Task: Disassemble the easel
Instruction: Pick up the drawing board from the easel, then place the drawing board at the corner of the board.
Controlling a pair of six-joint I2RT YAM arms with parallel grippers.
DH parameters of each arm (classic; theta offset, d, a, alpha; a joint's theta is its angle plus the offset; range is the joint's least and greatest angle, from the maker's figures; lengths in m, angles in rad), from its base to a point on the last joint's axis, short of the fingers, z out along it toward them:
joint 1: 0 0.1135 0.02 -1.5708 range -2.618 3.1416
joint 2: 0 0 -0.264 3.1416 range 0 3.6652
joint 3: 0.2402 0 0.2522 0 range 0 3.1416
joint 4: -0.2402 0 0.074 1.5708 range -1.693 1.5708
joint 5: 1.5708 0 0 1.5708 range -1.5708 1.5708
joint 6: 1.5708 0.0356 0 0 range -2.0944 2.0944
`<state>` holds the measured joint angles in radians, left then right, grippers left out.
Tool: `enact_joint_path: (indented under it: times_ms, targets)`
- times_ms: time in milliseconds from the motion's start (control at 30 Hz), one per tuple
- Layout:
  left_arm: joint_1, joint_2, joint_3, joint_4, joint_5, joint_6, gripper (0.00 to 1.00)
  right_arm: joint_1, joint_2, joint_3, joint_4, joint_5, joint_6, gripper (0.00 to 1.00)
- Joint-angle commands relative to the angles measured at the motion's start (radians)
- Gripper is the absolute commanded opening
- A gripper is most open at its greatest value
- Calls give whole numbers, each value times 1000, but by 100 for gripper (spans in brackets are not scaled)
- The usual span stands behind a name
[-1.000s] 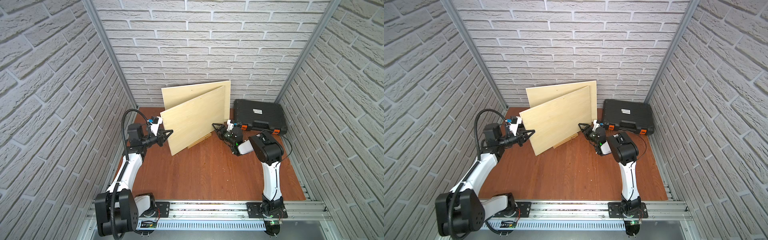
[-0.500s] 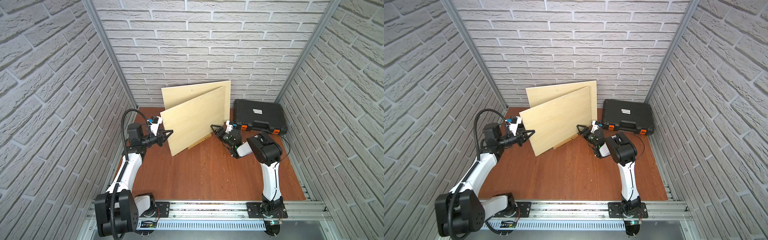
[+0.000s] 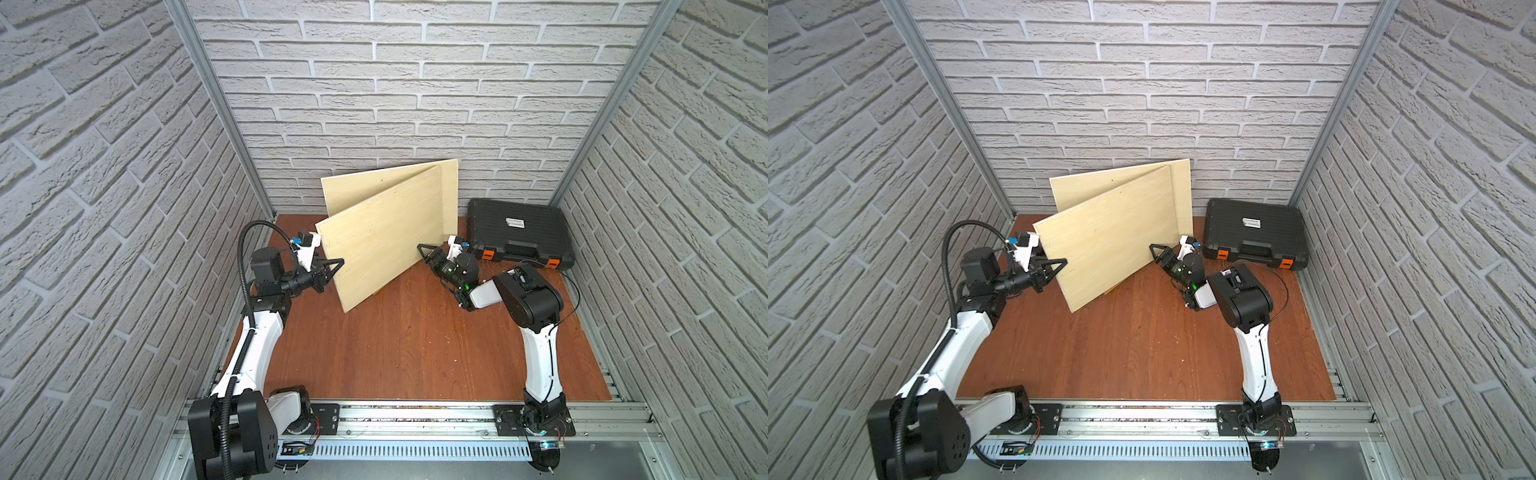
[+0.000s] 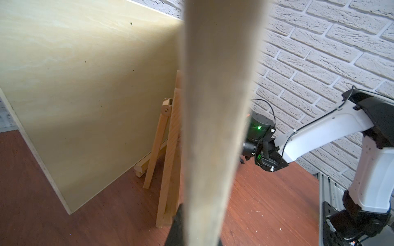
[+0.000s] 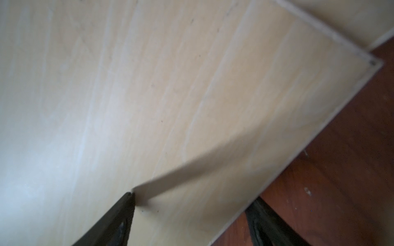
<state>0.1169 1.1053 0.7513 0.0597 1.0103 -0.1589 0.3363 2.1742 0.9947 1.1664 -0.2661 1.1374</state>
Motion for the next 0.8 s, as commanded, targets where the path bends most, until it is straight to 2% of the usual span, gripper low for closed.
enact_joint_path:
  times_ms: [0,167,433,667,767]
  targets:
    - [-20,-27,-14,-33,104,-20,0,9,-142,65,246,19,-13,82]
    - [-44,-60,-15,-61,87,-18,0,5,-224,21,245,19,-10,81]
    - [-118,-155,-69,-126,17,-20,0,-11,-368,-174,245,29,-3,81]
    - [-168,-287,-139,-196,-28,-52,0,-38,-550,-452,244,17,-20,80]
    - [-221,-337,-148,-249,-69,-49,0,-46,-630,-577,242,12,-31,80]
